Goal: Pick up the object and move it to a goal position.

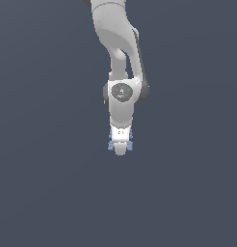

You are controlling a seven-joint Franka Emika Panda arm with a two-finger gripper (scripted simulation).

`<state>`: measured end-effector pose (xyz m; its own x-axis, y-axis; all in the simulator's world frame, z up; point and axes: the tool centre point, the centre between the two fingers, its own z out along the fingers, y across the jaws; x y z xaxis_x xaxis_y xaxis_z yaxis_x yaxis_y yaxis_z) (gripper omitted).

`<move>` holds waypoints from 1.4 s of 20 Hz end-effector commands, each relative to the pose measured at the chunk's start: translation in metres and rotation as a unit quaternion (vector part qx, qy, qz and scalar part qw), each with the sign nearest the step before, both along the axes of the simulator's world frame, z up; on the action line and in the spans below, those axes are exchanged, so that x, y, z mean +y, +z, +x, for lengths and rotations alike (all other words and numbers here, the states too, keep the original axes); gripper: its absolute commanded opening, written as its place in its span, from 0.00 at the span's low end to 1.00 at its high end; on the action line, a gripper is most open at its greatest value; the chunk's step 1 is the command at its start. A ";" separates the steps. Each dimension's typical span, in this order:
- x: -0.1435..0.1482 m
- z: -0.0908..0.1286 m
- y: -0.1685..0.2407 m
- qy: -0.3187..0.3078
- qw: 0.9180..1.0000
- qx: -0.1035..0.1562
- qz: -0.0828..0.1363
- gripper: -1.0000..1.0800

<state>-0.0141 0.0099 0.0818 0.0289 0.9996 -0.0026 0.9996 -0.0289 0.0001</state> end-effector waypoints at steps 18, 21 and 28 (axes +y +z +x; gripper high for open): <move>0.099 -0.046 0.210 0.002 1.000 0.001 0.000 0.00; 0.114 -0.053 0.243 0.002 1.000 0.001 0.000 0.00; 0.147 -0.066 0.316 0.002 1.000 0.000 0.001 0.00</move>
<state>-0.0769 0.1501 0.3827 0.0245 0.9997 -0.0009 0.9997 -0.0245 0.0003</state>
